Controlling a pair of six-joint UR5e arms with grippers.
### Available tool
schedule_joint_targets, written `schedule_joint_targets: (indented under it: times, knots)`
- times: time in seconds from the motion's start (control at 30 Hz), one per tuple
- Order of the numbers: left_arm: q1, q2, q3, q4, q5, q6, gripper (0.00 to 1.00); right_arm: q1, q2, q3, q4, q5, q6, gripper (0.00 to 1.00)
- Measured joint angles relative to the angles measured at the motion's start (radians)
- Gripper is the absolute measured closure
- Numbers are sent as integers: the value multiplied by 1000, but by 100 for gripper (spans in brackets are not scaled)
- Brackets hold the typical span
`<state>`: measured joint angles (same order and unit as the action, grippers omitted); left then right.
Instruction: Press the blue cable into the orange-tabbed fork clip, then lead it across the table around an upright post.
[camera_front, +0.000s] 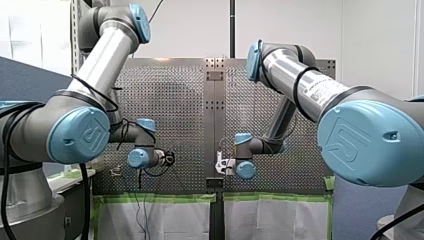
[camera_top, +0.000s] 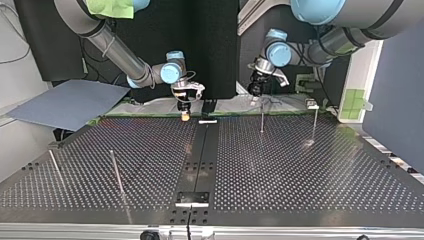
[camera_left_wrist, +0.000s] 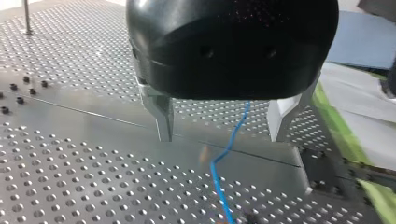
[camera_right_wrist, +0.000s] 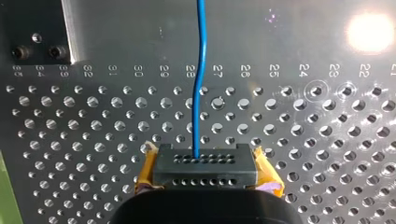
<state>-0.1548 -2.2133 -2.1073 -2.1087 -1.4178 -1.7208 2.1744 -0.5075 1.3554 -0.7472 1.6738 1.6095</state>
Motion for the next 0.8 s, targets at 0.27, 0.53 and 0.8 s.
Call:
schedule_joint_targets:
  times: [0.27, 0.53, 0.8]
  knots:
    - [-64, -2, 40, -8, -64, -16, 0, 0, 1, 0, 0, 0, 0, 100]
    - [-118, -4, 49, -9, -126, -16, 0, -4, 2, 0, 6, -1, 1, 100]
    - [-110, -5, 73, -16, -193, -17, 0, -10, 2, 1, 13, -2, 3, 100]
